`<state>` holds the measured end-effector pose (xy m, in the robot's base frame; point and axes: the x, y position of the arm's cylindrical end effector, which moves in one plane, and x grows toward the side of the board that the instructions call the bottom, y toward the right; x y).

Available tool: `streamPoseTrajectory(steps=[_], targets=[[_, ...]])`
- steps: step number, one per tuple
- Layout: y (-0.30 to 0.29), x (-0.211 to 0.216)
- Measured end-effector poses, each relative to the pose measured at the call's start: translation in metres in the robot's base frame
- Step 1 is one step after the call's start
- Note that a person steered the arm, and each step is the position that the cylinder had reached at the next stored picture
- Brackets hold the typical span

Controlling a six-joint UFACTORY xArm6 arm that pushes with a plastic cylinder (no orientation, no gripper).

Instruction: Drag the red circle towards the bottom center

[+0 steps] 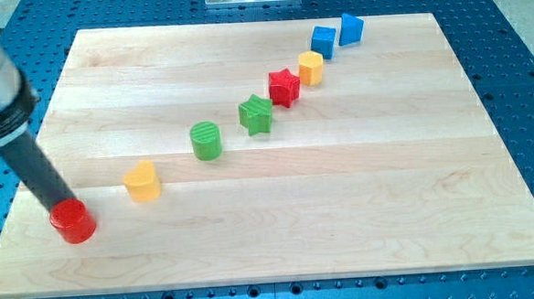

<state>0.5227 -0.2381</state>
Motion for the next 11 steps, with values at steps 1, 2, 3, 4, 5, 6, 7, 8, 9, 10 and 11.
streamPoseTrajectory(steps=[1, 2, 3, 4, 5, 6, 7, 8, 9, 10, 11], targets=[[-0.033, -0.003], [0.036, -0.029], [0.132, -0.030], [0.040, -0.033], [-0.036, 0.003], [-0.001, 0.027], [0.058, 0.041], [0.059, 0.057], [0.034, 0.081], [0.109, 0.068], [0.219, 0.062]])
